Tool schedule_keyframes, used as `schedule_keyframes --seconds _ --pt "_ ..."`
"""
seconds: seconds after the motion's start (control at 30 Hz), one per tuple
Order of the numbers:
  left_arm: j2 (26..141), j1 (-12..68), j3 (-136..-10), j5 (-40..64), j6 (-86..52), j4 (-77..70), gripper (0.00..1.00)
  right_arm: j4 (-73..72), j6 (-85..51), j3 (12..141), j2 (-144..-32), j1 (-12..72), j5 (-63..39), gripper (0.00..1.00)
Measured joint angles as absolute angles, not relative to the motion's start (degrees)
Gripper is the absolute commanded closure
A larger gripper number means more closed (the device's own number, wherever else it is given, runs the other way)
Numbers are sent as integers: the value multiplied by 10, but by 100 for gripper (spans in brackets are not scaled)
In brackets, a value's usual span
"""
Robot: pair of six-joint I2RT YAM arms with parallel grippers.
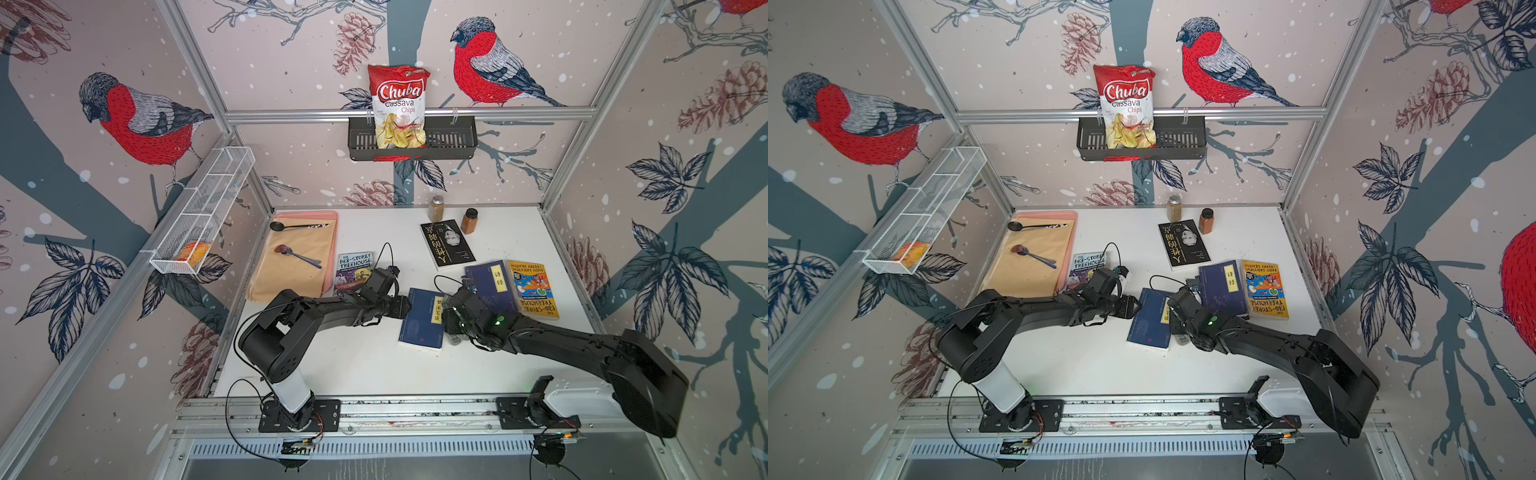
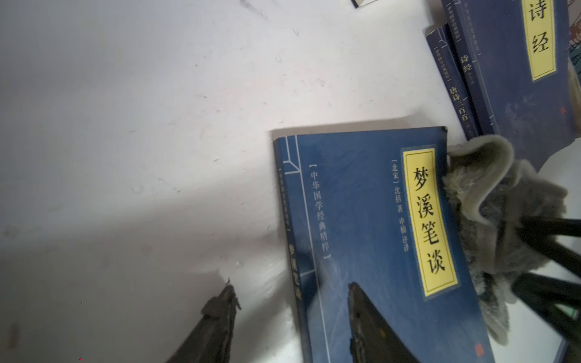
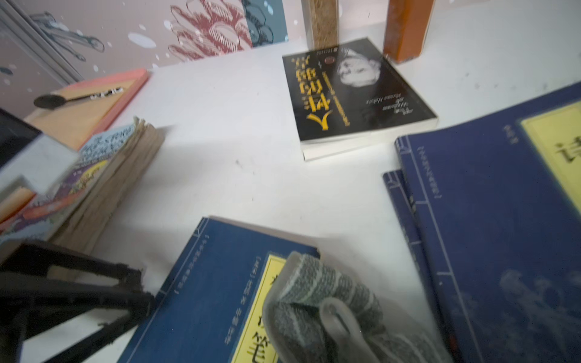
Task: Wipe the cover of the book
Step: Pick up the book from the center of the board.
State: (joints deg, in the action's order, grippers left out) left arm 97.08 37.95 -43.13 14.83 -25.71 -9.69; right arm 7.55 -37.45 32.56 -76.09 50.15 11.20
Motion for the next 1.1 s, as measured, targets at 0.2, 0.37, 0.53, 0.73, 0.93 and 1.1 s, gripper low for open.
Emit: schedule_keyframes --seconds 0.2,0.37,0.53,0.73,0.93,1.1 --pt "966 380 -405 206 -273 -142 41 11 -376 303 -809 498 85 60" --pt "968 372 -387 270 -292 -176 42 -70 -378 292 -843 494 83 66" --pt "968 351 -355 303 -333 -230 56 -128 -378 285 -867 493 95 68" --pt "964 335 -340 338 -378 -253 57 -165 -378 274 -873 490 98 69" --pt "971 332 -329 372 -431 -333 56 -191 -379 264 -876 485 100 69" --pt "978 333 -326 421 -459 -423 62 -205 -379 258 -874 480 86 69"
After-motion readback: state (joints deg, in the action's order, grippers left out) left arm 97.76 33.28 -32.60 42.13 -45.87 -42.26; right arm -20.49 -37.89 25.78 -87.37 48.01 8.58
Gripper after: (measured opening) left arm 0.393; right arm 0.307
